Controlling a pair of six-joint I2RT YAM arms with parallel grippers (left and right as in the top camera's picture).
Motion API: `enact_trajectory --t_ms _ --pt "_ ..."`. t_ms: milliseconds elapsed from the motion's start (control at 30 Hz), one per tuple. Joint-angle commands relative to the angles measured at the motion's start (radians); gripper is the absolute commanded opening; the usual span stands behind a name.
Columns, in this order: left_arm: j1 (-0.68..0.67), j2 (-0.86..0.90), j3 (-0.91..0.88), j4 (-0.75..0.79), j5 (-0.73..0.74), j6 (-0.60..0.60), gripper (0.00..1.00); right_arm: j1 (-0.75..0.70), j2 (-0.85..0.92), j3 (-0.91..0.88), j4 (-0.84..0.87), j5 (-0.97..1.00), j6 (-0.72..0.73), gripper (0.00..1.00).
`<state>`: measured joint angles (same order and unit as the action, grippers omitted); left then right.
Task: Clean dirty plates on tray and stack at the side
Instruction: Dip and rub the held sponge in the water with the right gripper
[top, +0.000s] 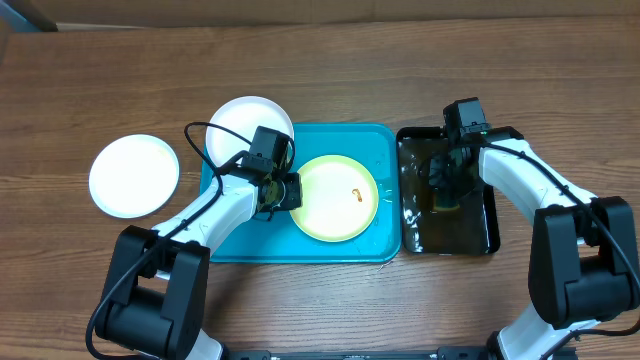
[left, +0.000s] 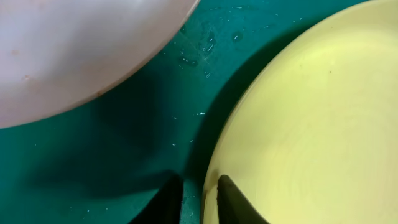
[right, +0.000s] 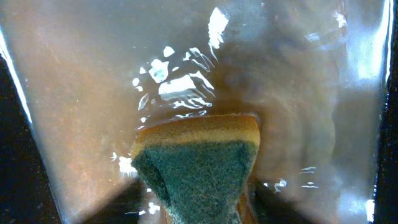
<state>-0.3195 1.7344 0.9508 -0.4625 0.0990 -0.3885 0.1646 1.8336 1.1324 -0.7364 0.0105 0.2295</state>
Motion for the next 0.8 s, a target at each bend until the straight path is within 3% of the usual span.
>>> enact_trajectory --t_ms 0,133,200,267,333,433,467,500,533,667,767 --pt "-0.001 0.007 -0.006 0.000 -0.014 0.008 0.18 0.004 -0.008 0.026 -0.010 -0.005 -0.029 0.72" --pt "-0.001 0.007 -0.006 -0.002 -0.014 0.008 0.23 0.004 -0.008 0.025 -0.076 -0.006 -0.011 0.70" --pt "-0.001 0.007 -0.006 -0.002 -0.014 0.007 0.24 0.004 -0.008 0.017 -0.089 -0.017 -0.008 0.57" --pt "-0.001 0.007 -0.006 -0.005 -0.014 0.007 0.18 0.004 -0.008 0.009 -0.092 -0.024 -0.009 0.34" --pt "-0.001 0.007 -0.006 -0.015 -0.013 0.007 0.18 0.004 -0.008 0.008 -0.093 -0.039 -0.009 0.34" --pt "-0.001 0.007 -0.006 -0.043 -0.013 0.007 0.27 0.004 -0.008 0.008 -0.088 -0.100 -0.009 0.35" --pt "-0.001 0.007 -0.006 -0.046 -0.013 0.007 0.27 0.003 -0.008 0.008 -0.089 -0.119 -0.009 0.28" --pt "-0.001 0.007 -0.006 -0.045 -0.013 0.007 0.27 0.003 -0.008 0.008 -0.087 -0.126 -0.009 0.09" --pt "-0.001 0.007 -0.006 -0.043 -0.013 0.007 0.24 0.003 -0.008 0.009 -0.087 -0.126 -0.010 0.04" --pt "-0.001 0.007 -0.006 -0.042 -0.013 0.007 0.06 0.003 -0.009 0.063 -0.146 -0.124 -0.026 0.04" --pt "-0.001 0.007 -0.006 -0.050 -0.008 0.007 0.04 0.004 -0.011 0.138 -0.247 -0.081 -0.025 0.03"
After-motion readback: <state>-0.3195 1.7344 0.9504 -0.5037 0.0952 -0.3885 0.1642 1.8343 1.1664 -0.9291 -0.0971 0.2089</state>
